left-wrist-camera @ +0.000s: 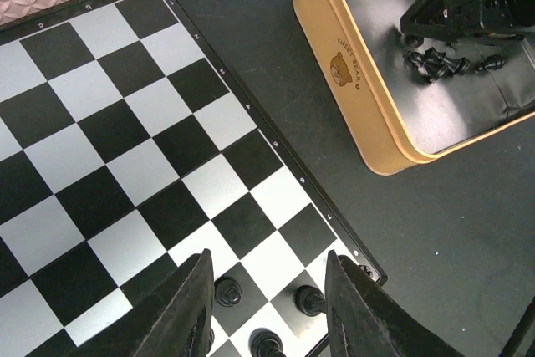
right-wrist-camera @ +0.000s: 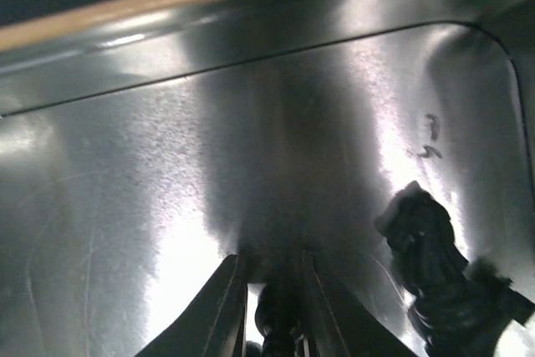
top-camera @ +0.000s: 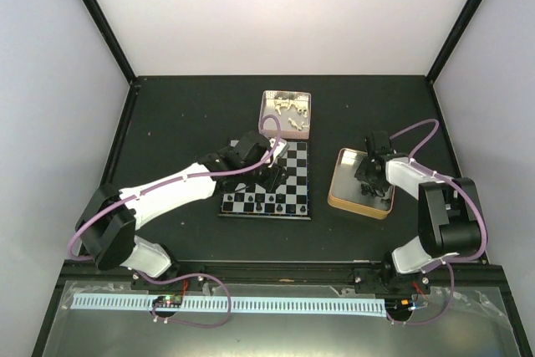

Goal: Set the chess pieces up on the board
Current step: Pick up the chess piece from the storage box, then place the chess piece on the chessboard, then pick up the chess piece from the storage box.

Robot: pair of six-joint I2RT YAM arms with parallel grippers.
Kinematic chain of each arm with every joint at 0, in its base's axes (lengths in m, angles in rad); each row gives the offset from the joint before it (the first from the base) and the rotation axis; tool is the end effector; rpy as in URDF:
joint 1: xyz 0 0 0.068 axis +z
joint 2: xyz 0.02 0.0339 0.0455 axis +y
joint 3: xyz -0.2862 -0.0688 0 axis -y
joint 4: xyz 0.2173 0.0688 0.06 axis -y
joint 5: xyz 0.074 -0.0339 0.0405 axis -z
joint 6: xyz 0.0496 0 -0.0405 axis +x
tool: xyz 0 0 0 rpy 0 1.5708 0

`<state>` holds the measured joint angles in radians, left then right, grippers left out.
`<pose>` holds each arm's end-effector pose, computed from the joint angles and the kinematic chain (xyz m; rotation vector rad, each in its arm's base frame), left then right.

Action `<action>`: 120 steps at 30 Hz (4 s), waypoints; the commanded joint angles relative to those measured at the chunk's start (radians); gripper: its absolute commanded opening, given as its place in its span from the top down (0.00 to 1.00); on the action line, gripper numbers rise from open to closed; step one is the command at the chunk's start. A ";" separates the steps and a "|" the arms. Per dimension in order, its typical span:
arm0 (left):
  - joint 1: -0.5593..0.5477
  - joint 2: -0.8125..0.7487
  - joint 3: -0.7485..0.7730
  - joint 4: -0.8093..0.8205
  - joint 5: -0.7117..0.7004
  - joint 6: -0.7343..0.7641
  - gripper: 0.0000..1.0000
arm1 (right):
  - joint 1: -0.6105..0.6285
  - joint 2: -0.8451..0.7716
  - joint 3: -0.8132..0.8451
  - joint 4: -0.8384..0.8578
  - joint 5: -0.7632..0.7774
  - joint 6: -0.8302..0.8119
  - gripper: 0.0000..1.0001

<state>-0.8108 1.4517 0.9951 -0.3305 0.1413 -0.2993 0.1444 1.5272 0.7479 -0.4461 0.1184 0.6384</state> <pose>0.1977 -0.2182 0.2685 0.6920 2.3620 -0.6837 0.2443 0.0296 0.1734 0.7070 2.6863 0.0327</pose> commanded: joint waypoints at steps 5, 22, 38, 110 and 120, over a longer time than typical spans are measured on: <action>0.011 -0.017 0.028 -0.008 0.004 -0.002 0.62 | -0.006 0.031 0.008 0.014 -0.029 -0.013 0.87; 0.016 -0.016 0.031 0.001 0.006 -0.004 0.62 | 0.007 -0.052 0.033 -0.135 -0.015 -0.088 0.88; 0.064 -0.089 -0.011 0.001 -0.098 -0.088 0.61 | 0.211 -0.184 0.163 -0.250 -0.021 -0.085 0.99; 0.372 -0.301 -0.251 0.099 0.034 -0.304 0.52 | 0.118 -0.150 0.059 -0.259 0.116 -0.019 0.61; 0.372 -0.298 -0.252 0.088 0.023 -0.301 0.52 | 0.064 -0.078 -0.042 -0.149 0.008 -0.003 0.51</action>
<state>-0.4461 1.1454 0.7189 -0.2531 0.1608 -0.6056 0.2184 1.4254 0.7200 -0.6685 0.1879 0.6315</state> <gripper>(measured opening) 0.475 0.487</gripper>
